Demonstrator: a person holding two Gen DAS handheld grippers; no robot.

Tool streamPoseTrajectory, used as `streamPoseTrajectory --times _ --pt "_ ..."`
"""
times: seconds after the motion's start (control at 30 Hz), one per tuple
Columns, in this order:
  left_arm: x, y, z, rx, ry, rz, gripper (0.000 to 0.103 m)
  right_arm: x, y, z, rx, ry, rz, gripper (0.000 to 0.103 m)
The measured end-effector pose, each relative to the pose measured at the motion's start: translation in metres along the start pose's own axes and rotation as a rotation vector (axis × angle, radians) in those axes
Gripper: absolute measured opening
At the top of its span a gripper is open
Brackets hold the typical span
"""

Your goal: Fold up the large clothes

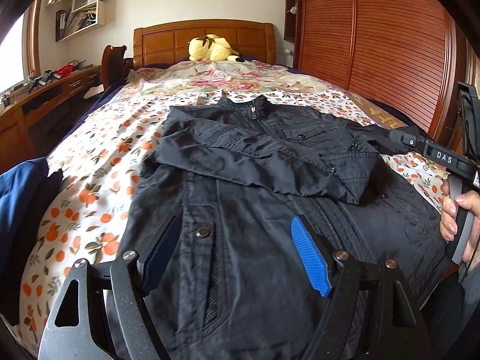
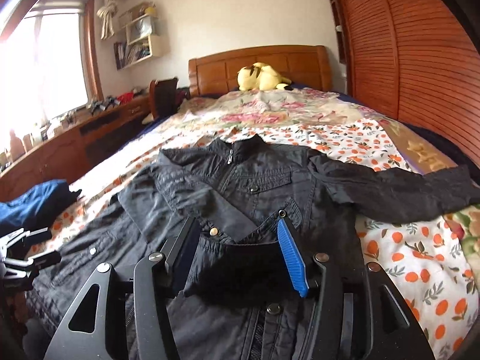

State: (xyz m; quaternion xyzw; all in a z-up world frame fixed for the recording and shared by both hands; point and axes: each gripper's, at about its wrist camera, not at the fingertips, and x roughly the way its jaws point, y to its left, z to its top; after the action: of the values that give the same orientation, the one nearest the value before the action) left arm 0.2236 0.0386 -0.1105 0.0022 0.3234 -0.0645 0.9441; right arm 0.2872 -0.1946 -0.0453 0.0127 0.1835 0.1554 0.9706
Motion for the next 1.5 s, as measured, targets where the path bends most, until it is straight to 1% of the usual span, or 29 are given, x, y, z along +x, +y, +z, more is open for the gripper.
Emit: streamPoseTrajectory --times 0.17,0.33,0.4,0.47,0.5,0.53,0.57,0.63,0.67,0.77,0.93,1.03,1.17,1.33,1.37,1.5 --pt "0.021 -0.009 0.007 0.006 0.014 -0.012 0.077 0.019 0.007 0.019 -0.080 0.028 0.030 0.056" --pt "0.039 -0.017 0.018 0.015 0.012 -0.010 0.077 0.054 0.012 0.027 -0.143 0.125 0.115 0.056" --pt "0.047 -0.019 0.021 0.015 0.016 -0.008 0.077 0.065 0.015 0.028 -0.173 0.155 0.129 0.055" --pt "0.053 -0.021 0.022 0.017 0.020 -0.008 0.077 0.075 0.014 0.026 -0.193 0.189 0.138 0.044" --pt "0.055 -0.022 0.022 0.019 0.021 -0.006 0.077 0.079 0.014 0.024 -0.200 0.209 0.138 0.040" --pt "0.056 -0.023 0.022 0.023 0.022 -0.004 0.077 0.083 0.013 0.023 -0.207 0.230 0.141 0.031" --pt "0.057 -0.025 0.023 0.029 0.024 -0.002 0.077 0.085 0.011 0.023 -0.213 0.245 0.149 0.018" --pt "0.058 -0.027 0.024 0.041 0.020 -0.001 0.077 0.084 0.007 0.019 -0.220 0.265 0.174 0.008" --pt "0.058 -0.028 0.025 0.044 0.020 -0.001 0.077 0.082 0.003 0.017 -0.215 0.272 0.179 0.006" --pt "0.059 -0.032 0.028 0.056 0.015 -0.009 0.077 0.071 -0.006 0.013 -0.203 0.273 0.178 0.004" --pt "0.064 -0.042 0.032 0.070 0.007 -0.040 0.077 0.041 -0.017 0.009 -0.187 0.253 0.166 0.004" --pt "0.069 -0.052 0.033 0.075 0.015 -0.072 0.077 0.034 -0.017 -0.001 -0.194 0.266 0.135 0.004" --pt "0.075 -0.064 0.031 0.088 0.017 -0.111 0.077 0.025 -0.019 -0.015 -0.195 0.299 0.123 0.004" --pt "0.080 -0.068 0.027 0.076 0.013 -0.143 0.077 0.008 -0.024 -0.021 -0.184 0.289 0.118 0.004" --pt "0.081 -0.069 0.026 0.076 0.012 -0.140 0.077 0.004 -0.025 -0.021 -0.184 0.280 0.110 0.008" --pt "0.081 -0.070 0.021 0.079 -0.005 -0.126 0.077 -0.003 -0.028 -0.016 -0.163 0.232 0.088 0.015"
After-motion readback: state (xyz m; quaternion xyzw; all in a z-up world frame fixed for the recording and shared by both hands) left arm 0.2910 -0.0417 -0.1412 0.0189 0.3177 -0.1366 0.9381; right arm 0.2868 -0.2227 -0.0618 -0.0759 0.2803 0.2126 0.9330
